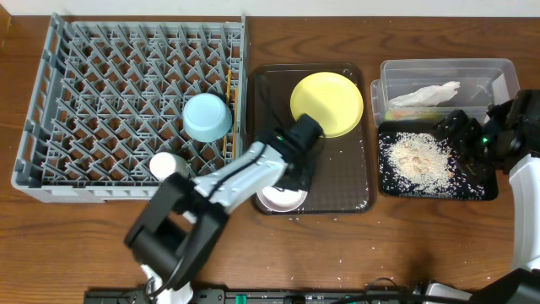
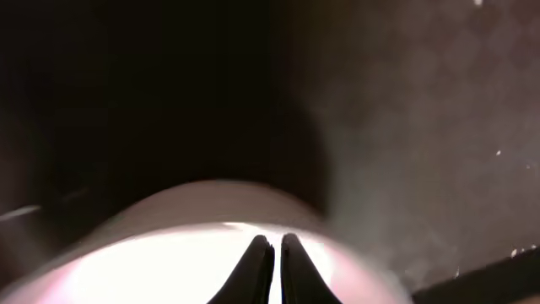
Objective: Sort waste into correct bins and load items into the dishwasher
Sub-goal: 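Move the left gripper to the white bowl and grasp its rim, then lift the white bowl and pull it toward the dish rack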
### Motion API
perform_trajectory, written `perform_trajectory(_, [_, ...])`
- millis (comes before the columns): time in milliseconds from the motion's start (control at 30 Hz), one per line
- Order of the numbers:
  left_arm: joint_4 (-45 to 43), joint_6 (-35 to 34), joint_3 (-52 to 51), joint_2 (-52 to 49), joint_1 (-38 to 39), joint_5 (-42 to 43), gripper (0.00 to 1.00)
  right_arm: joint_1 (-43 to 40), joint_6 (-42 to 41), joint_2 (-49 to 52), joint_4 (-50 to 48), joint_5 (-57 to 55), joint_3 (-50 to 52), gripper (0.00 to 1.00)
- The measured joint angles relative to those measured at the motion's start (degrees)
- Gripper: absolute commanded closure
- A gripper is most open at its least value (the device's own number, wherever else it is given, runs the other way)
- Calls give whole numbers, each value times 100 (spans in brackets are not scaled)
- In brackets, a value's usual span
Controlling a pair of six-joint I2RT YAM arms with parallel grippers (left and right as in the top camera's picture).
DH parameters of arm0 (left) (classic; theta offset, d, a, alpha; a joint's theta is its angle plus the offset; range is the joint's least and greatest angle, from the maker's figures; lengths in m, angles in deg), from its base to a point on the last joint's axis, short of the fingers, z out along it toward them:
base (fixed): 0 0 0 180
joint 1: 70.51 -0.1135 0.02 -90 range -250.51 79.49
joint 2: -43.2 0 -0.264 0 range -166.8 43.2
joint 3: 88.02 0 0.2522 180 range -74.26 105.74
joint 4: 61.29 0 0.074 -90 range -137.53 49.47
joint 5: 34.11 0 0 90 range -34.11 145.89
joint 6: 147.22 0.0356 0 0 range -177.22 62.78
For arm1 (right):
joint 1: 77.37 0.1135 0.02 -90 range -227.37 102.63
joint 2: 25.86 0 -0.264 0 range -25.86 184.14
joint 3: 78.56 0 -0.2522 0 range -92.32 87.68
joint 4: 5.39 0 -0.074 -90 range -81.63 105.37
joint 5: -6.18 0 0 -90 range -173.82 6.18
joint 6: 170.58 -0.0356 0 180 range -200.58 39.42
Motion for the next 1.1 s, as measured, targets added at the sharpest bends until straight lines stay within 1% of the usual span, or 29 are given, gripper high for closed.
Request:
perform_trajectory(167, [-101,76,107,-138,258,459,92,0,0,0,0,-2,0,1])
perform_trajectory(300, [-81,402,608,-120,385,798,90,0,0,0,0,-2,0,1])
perform_trajectory(367, [151,581,949,-90,424,909,91,0,0,0,0,0,0,1])
perform_trajectory(400, [260,645,1078,-63,431,935,89,0,0,0,0,0,0,1])
perform_trajectory(467, [546,791,1333,35,422,925,83,0,0,0,0,0,0,1])
perform_trajectory(500, [680,846,1436,94,407,872,70,0,0,0,0,0,0,1])
perform_trajectory(533, [793,935,1504,173,378,796,62,0,0,0,0,0,0,1])
perform_trajectory(600, [1062,966,1574,306,291,605,56,0,0,0,0,0,0,1])
perform_trajectory(733, [1622,951,1574,404,-90,238,55,0,0,0,0,0,0,1])
perform_trajectory(800, [1674,946,1460,404,-313,127,54,0,0,0,-2,-2,0,1])
perform_trajectory(933, [1399,929,990,348,-721,61,54,0,0,0,-2,0,0,1])
perform_trajectory(1100, [931,951,516,79,-844,299,55,0,0,0,0,-2,0,1])
